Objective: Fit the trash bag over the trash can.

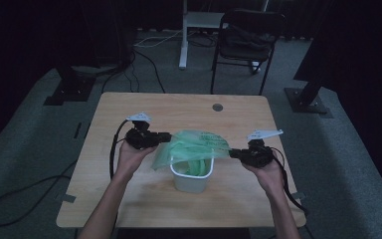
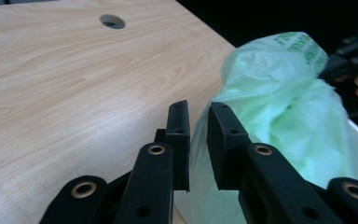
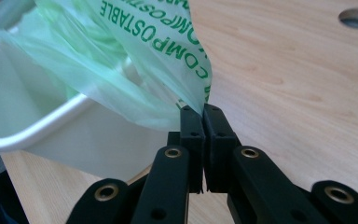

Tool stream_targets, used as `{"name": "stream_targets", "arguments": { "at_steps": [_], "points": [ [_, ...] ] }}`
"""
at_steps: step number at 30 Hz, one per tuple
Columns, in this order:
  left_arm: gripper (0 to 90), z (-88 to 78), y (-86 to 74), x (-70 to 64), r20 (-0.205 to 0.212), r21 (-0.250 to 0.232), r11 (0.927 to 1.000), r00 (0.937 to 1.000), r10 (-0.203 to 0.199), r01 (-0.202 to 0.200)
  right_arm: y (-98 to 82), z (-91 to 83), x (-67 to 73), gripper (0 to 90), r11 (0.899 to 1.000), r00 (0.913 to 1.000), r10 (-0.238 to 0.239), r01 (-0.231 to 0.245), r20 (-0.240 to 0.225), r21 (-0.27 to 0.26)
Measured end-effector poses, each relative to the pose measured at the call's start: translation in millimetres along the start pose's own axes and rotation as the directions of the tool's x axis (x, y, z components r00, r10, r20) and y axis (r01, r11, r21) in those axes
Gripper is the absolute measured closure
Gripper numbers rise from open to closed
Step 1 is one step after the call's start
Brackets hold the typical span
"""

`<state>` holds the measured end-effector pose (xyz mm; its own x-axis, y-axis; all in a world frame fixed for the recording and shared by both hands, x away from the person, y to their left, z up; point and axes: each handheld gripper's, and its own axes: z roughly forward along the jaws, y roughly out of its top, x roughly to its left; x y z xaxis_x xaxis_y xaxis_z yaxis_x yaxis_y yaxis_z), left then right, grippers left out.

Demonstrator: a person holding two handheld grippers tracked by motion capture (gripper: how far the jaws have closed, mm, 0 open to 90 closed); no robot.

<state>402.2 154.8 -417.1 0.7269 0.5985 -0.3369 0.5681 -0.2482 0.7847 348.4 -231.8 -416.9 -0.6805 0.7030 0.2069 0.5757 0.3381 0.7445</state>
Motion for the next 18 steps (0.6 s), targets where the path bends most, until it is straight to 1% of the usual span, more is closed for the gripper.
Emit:
{"name": "stream_targets", "arguments": {
  "at_steps": [2,3,5,6,8,10,11,13,15,18],
  "points": [
    [79.1,4.0,0.1,0.7,0.0,0.004,1.0,1.0,-0.009,0.009,-2.0,5.5,0.0,85.3,1.0,1.0,0.0,0.0,0.001,0.018],
    [79.2,5.4,0.2,0.3,0.005,0.002,1.0,1.0,-0.006,0.006,-2.5,7.4,0.2,80.3,1.0,1.0,-0.003,0.003,0.0,0.015],
    [79.3,6.1,0.8,-1.9,0.01,0.002,1.0,0.9999,0.004,-0.005,-1.6,7.1,1.4,71.4,1.0,0.9999,-0.005,0.005,-0.013,-0.017],
    [79.6,5.9,1.3,-3.2,0.012,0.0,1.0,0.9999,0.009,-0.009,0.0,5.6,2.3,67.2,0.999,0.9999,-0.012,0.012,-0.009,-0.035],
    [80.1,4.5,2.8,-5.2,0.013,-0.006,0.9998,0.9997,0.021,-0.021,4.7,1.3,5.7,59.4,0.995,0.9987,-0.051,0.05,-0.008,-0.087],
    [80.8,2.9,4.3,-7.0,0.016,-0.014,0.9996,0.9996,0.024,-0.023,10.5,-3.0,10.3,57.5,0.986,0.9951,-0.098,0.098,0.012,-0.132],
    [81.3,2.3,5.1,-7.7,0.02,-0.018,0.9995,0.9994,0.027,-0.027,13.5,-4.3,12.3,57.5,0.982,0.993,-0.118,0.118,0.009,-0.145],
    [81.4,1.2,6.6,-9.2,0.023,-0.023,0.9992,0.9992,0.032,-0.032,19.3,-5.0,17.0,57.3,0.976,0.9883,-0.151,0.152,0.019,-0.155],
    [81.4,0.6,7.8,-10.9,0.026,-0.025,0.999,0.999,0.037,-0.036,23.9,-4.1,20.6,56.9,0.973,0.9856,-0.169,0.169,0.016,-0.157],
    [81.4,-1.0,9.3,-12.0,0.026,-0.028,0.9989,0.9989,0.039,-0.038,28.0,-3.2,23.9,54.9,0.97,0.9839,-0.178,0.178,0.017,-0.163]
  ]
}}
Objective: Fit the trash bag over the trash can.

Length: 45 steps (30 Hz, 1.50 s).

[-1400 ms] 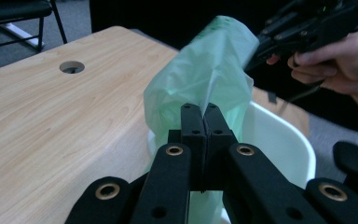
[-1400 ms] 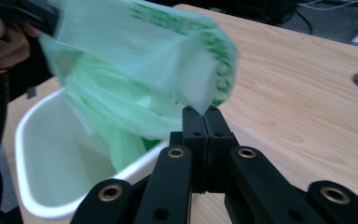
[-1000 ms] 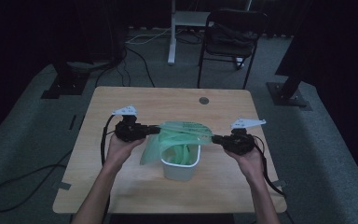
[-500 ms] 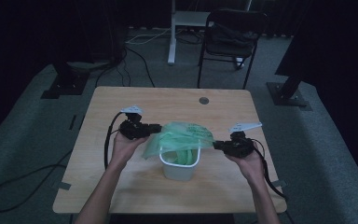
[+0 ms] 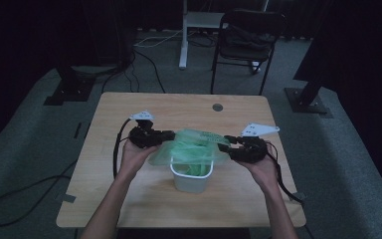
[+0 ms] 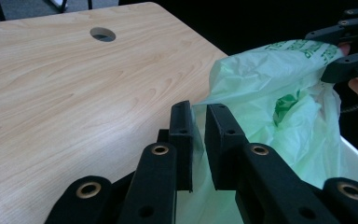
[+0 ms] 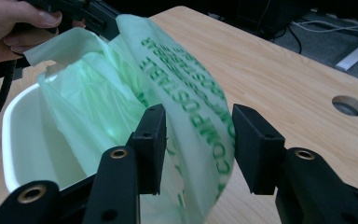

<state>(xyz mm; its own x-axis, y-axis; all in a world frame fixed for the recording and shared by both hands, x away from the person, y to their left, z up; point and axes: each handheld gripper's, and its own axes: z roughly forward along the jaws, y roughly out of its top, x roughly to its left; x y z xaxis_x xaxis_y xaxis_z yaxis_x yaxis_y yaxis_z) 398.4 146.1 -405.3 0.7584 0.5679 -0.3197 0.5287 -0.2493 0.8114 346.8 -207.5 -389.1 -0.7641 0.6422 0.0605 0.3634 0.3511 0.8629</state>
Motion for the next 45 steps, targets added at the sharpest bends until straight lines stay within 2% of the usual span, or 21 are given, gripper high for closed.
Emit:
{"name": "stream_targets", "arguments": {
  "at_steps": [4,5,10,11,16,22,25,27,31,33,35,39,41,42,43,45],
  "points": [
    [81.4,-2.9,1.3,1.1,0.003,-0.006,1.0,1.0,0.002,-0.002,1.8,-2.6,0.4,54.3,1.0,0.9999,-0.01,0.01,0.009,-0.025],
    [81.4,-3.2,1.5,1.3,0.0,-0.006,1.0,1.0,0.004,-0.004,2.1,-3.1,-0.5,57.2,1.0,0.9999,-0.009,0.009,0.015,-0.022],
    [81.2,-2.0,1.8,1.6,-0.011,0.003,0.9999,0.9998,0.014,-0.014,2.8,-1.7,-6.2,87.4,1.0,0.9999,0.003,-0.003,0.011,-0.005],
    [80.6,-1.6,1.6,2.3,-0.018,0.008,0.9998,0.9997,0.018,-0.018,3.0,-1.3,-7.2,89.6,1.0,0.9998,0.012,-0.012,0.015,-0.008],
    [79.2,2.0,-1.2,5.9,-0.047,0.038,0.9989,0.9985,0.027,-0.025,0.2,3.6,-15.1,89.9,0.997,0.9963,0.073,-0.074,0.046,0.023],
    [79.5,9.2,-8.4,7.8,-0.059,0.085,0.9961,0.9978,0.03,-0.025,-16.4,15.0,-21.1,89.9,0.984,0.9886,0.133,-0.141,0.07,0.114],
    [79.4,10.7,-11.5,8.7,-0.061,0.098,0.9948,0.9976,0.031,-0.025,-22.6,17.1,-22.1,89.9,0.979,0.9869,0.145,-0.153,0.071,0.133],
    [79.4,11.3,-15.6,10.9,-0.066,0.112,0.9936,0.9975,0.024,-0.016,-30.3,19.5,-23.6,89.8,0.972,0.985,0.159,-0.168,0.066,0.166],
    [79.2,9.8,-20.9,14.0,-0.074,0.129,0.9916,0.9971,0.02,-0.01,-36.5,22.2,-23.1,89.8,0.963,0.9869,0.153,-0.16,0.052,0.217],
    [78.2,6.2,-23.3,15.8,-0.079,0.12,0.9928,0.9968,0.012,-0.003,-38.6,23.7,-22.3,89.6,0.958,0.987,0.151,-0.16,0.054,0.237],
    [75.7,-0.5,-24.7,16.4,-0.085,0.091,0.9958,0.9964,0.001,0.007,-39.9,23.8,-22.0,86.4,0.959,0.9876,0.148,-0.156,0.053,0.238],
    [68.8,-20.9,-21.9,12.1,-0.081,0.01,0.9998,0.9966,0.019,-0.018,-35.9,16.4,-21.0,79.1,0.969,0.9872,0.144,-0.155,0.067,0.195],
    [66.4,-30.4,-19.1,7.3,-0.083,-0.026,0.9989,0.9959,0.037,-0.04,-31.3,10.8,-19.9,75.2,0.975,0.9877,0.139,-0.149,0.072,0.163],
    [65.5,-30.4,-19.1,7.3,-0.083,-0.026,0.9989,0.9959,0.037,-0.04,-31.3,10.8,-19.9,75.2,0.975,0.9877,0.139,-0.149,0.072,0.163],
    [64.5,-37.9,-16.3,1.5,-0.076,-0.056,0.997,0.9959,0.049,-0.054,-26.1,4.8,-18.7,72.6,0.981,0.9885,0.133,-0.142,0.072,0.133],
    [63.6,-41.3,-13.8,-4.7,-0.051,-0.068,0.9952,0.9964,0.067,-0.071,-22.6,1.2,-16.9,71.3,0.985,0.9898,0.127,-0.134,0.065,0.113]
  ]
}}
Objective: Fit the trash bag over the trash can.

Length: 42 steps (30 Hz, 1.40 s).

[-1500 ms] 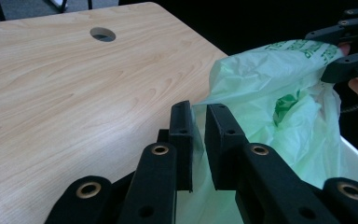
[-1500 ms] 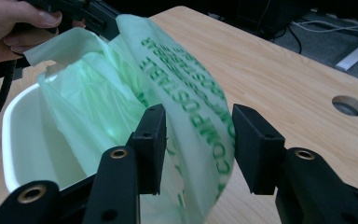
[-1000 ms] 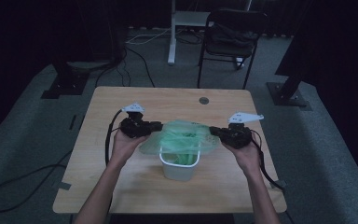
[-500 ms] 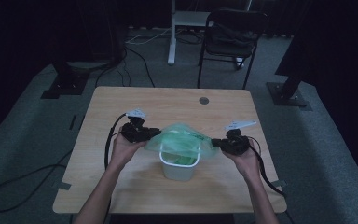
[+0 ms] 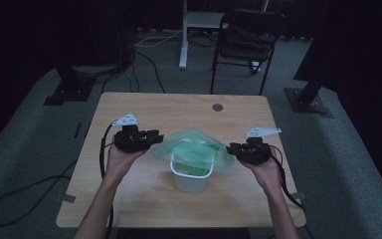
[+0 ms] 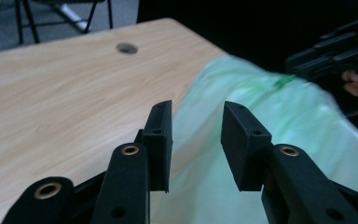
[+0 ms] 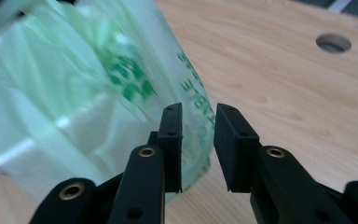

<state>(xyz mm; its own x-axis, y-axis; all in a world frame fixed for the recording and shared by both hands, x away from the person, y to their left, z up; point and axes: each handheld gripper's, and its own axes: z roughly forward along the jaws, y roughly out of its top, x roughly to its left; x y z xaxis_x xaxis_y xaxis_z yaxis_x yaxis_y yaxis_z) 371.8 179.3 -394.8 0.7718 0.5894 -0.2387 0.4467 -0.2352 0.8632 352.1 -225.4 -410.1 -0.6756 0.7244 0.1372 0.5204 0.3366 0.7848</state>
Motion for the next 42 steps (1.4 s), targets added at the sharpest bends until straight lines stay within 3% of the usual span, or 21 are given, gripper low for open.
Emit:
{"name": "stream_targets", "arguments": {
  "at_steps": [6,11,14,20,23,27,33,37,40,42],
  "points": [
    [58.7,12.4,4.0,-19.3,0.063,0.045,0.9955,0.9947,0.081,-0.084,4.2,0.7,4.6,64.3,0.999,0.9988,-0.042,0.042,-0.025,-0.008],
    [59.4,26.4,1.6,-22.4,0.059,0.103,0.9904,0.9944,0.087,-0.093,3.9,9.9,2.4,58.8,0.999,0.9987,-0.04,0.04,-0.031,0.011],
    [66.7,30.5,-1.5,-22.7,0.064,0.13,0.9865,0.9938,0.092,-0.099,1.2,16.8,-2.6,59.3,0.999,0.9994,-0.022,0.023,-0.026,0.04],
    [86.0,24.8,-4.5,-21.5,0.073,0.114,0.9872,0.992,0.103,-0.111,-11.9,28.0,-13.6,79.6,0.993,0.9989,0.038,-0.035,-0.026,0.113],
    [90.0,18.2,-6.4,-21.1,0.064,0.095,0.9888,0.9919,0.109,-0.115,-17.3,28.5,-18.3,86.3,0.99,0.997,0.076,-0.073,-0.017,0.12],
    [90.0,9.0,-12.7,-21.5,0.058,0.087,0.9894,0.9921,0.112,-0.116,-21.2,25.1,-22.9,86.7,0.986,0.9929,0.119,-0.117,-0.009,0.122],
    [90.0,-6.5,-29.0,-16.0,0.045,0.071,0.9947,0.9964,0.072,-0.075,-28.2,21.3,-22.8,86.5,0.982,0.9931,0.117,-0.115,-0.007,0.147],
    [90.0,-13.3,-34.0,-14.2,0.049,0.062,0.9966,0.9974,0.053,-0.056,-27.4,15.6,-21.8,79.2,0.988,0.9947,0.101,-0.099,-0.016,0.121],
    [90.0,-13.0,-32.6,-19.6,0.064,0.057,0.9962,0.996,0.062,-0.065,-20.0,7.2,-14.6,66.4,0.996,0.9967,0.071,-0.068,-0.039,0.056],
    [90.0,-11.1,-31.4,-23.5,0.079,0.053,0.9961,0.9947,0.066,-0.071,-13.6,2.7,-7.1,63.0,0.999,0.9969,0.045,-0.044,-0.065,0.023]
  ]
}}
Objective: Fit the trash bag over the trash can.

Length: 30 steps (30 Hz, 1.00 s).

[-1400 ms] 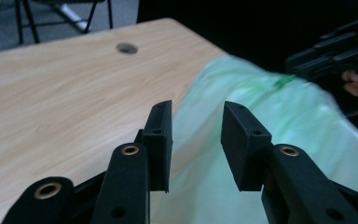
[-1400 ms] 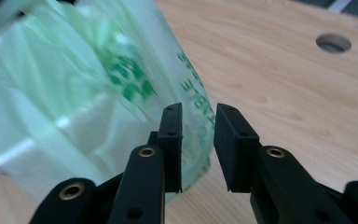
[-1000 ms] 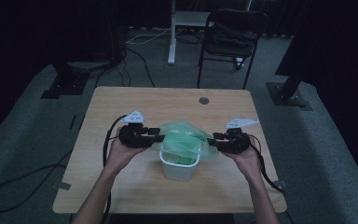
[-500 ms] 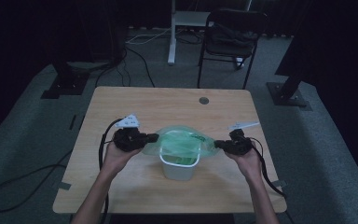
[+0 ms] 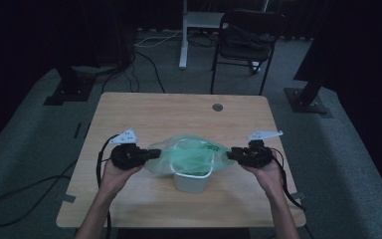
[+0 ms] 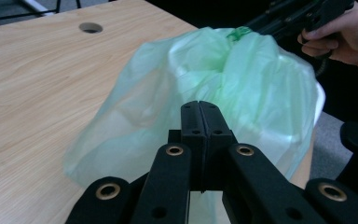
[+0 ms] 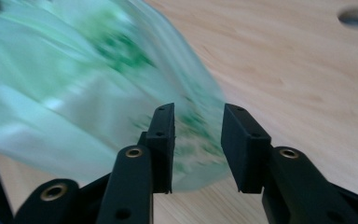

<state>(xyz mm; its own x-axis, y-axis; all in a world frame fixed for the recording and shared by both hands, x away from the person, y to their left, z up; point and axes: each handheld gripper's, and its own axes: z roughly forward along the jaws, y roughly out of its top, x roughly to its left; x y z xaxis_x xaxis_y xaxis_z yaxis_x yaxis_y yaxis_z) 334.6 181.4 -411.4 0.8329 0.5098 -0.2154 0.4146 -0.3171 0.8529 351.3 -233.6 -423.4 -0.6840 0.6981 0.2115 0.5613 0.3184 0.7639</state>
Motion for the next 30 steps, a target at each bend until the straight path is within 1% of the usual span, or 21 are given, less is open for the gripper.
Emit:
{"name": "stream_targets", "arguments": {
  "at_steps": [1,3,6,7,9,10,11,14,15,16,17,18,20,22,24,27,28,30],
  "points": [
    [90.0,1.4,0.5,-2.3,0.006,0.001,1.0,1.0,0.004,-0.004,3.0,-1.2,4.7,61.1,1.0,0.9998,-0.02,0.02,-0.004,-0.004],
    [90.0,4.5,0.8,-6.4,0.014,0.009,0.9999,0.9998,0.013,-0.013,7.8,-1.4,13.8,57.7,0.997,0.9969,-0.07,0.069,-0.037,-0.014],
    [90.0,8.4,-0.3,-10.9,0.026,0.018,0.9997,0.9995,0.018,-0.018,12.3,1.6,25.1,55.5,0.992,0.9902,-0.124,0.124,-0.065,-0.002],
    [90.0,9.4,-0.9,-11.7,0.028,0.019,0.9996,0.9994,0.021,-0.021,13.1,3.1,27.3,55.4,0.992,0.9893,-0.129,0.13,-0.069,0.004],
    [90.0,10.9,-2.1,-13.1,0.033,0.021,0.9996,0.9993,0.02,-0.021,14.2,7.0,28.6,55.7,0.991,0.9883,-0.134,0.136,-0.072,0.017],
    [90.0,11.4,-2.9,-13.8,0.035,0.022,0.9995,0.9992,0.02,-0.021,14.3,9.2,28.7,58.7,0.99,0.9882,-0.136,0.138,-0.071,0.024],
    [90.0,11.9,-4.1,-15.0,0.037,0.02,0.9996,0.9991,0.018,-0.019,14.3,11.1,28.8,65.6,0.989,0.9878,-0.139,0.142,-0.07,0.038],
    [90.0,10.9,-9.8,-17.9,0.034,0.011,0.9997,0.9992,0.022,-0.022,12.3,13.6,29.6,81.6,0.986,0.9866,-0.146,0.151,-0.072,0.068],
    [90.0,9.5,-12.9,-17.8,0.03,0.003,0.9999,0.9994,0.017,-0.017,11.2,13.2,29.7,85.4,0.986,0.9864,-0.147,0.152,-0.073,0.072],
    [90.0,8.0,-16.4,-16.7,0.037,-0.007,1.0,0.9993,0.001,-0.001,10.0,12.1,29.5,88.9,0.985,0.9864,-0.149,0.154,-0.069,0.071],
    [90.0,6.1,-20.1,-15.4,0.04,-0.017,0.9998,0.9991,-0.013,0.013,8.7,10.3,29.3,89.8,0.986,0.9874,-0.146,0.15,-0.062,0.069],
    [90.0,4.0,-23.5,-14.5,0.036,-0.022,0.9995,0.9991,-0.023,0.024,7.4,8.3,28.6,89.8,0.987,0.9883,-0.14,0.144,-0.061,0.07],
    [90.0,-0.9,-29.0,-14.2,0.04,-0.034,0.9986,0.9984,-0.038,0.04,4.6,3.9,27.8,89.9,0.988,0.9896,-0.134,0.138,-0.053,0.071],
    [90.0,-5.5,-32.4,-16.7,0.031,-0.034,0.9987,0.9988,-0.038,0.039,1.4,-0.8,28.0,89.9,0.988,0.9894,-0.133,0.137,-0.058,0.071],
    [90.0,-9.8,-34.7,-19.3,0.032,-0.037,0.9986,0.9988,-0.036,0.037,-2.2,-5.5,28.5,89.9,0.989,0.9888,-0.13,0.135,-0.072,0.065],
    [90.0,-11.2,-38.6,-24.0,0.053,-0.037,0.9985,0.9979,-0.037,0.039,-8.5,-9.7,31.8,89.8,0.988,0.9866,-0.132,0.139,-0.096,0.068],
    [90.0,-11.2,-38.6,-24.0,0.053,-0.037,0.9985,0.9979,-0.037,0.039,-10.5,-9.7,33.3,89.9,0.987,0.9857,-0.134,0.142,-0.102,0.076],
    [90.0,-5.5,-43.1,-28.9,0.07,-0.013,0.9993,0.9969,-0.035,0.036,-14.3,-8.0,36.0,89.8,0.984,0.9832,-0.142,0.153,-0.114,0.095]
  ]
}}
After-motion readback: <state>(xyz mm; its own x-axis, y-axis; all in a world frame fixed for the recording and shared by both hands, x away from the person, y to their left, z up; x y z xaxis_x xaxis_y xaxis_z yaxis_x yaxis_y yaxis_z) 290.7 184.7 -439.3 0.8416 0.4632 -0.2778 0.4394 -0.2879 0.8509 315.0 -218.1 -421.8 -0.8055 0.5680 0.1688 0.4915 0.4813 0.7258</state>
